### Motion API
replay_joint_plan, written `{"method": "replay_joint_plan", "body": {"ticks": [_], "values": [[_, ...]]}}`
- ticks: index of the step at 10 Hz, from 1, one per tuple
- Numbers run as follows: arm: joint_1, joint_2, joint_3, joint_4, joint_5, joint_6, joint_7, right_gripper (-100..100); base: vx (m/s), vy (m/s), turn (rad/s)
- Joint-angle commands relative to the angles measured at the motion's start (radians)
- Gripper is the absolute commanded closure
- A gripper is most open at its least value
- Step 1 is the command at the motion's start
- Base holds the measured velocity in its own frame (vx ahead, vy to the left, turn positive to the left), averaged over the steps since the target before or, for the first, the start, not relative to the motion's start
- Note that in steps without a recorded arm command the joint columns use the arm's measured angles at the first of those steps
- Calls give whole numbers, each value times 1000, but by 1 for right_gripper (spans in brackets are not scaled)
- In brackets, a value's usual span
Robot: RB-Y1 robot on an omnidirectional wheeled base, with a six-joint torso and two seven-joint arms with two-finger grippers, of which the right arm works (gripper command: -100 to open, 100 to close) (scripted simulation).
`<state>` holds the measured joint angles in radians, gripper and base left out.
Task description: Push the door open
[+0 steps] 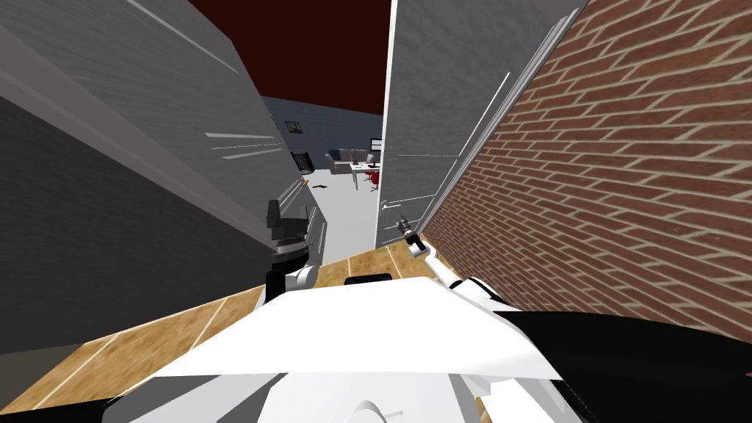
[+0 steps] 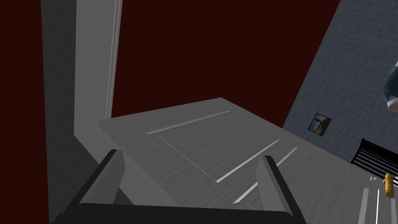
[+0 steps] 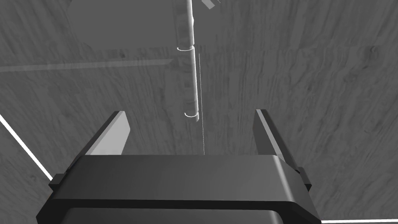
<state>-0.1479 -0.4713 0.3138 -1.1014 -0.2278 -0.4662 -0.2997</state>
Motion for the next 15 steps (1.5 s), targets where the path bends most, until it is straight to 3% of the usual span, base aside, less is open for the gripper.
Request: {"method": "replay_joint_plan", "body": {"ticks": [1, 2, 3, 10, 11, 12, 15], "values": [[-18, -13, 12, 34, -8, -4, -8, -100, 51, -58, 73], [-32, -23, 21, 59, -13, -7, -14, -100, 50, -66, 83], [-23, -18, 15, 45, -10, -7, -10, -100, 22, -34, 22], [-56, 20, -19, 94, -3, 4, 10, -100, 195, 17, 50], [-52, 17, -16, 88, -4, 4, 8, -100, 91, 7, 11], [-52, 17, -16, 88, -4, 4, 8, 100, -11, -1, -8], [-52, 17, -16, 88, -4, 4, 8, 100, -14, -4, 9]]}}
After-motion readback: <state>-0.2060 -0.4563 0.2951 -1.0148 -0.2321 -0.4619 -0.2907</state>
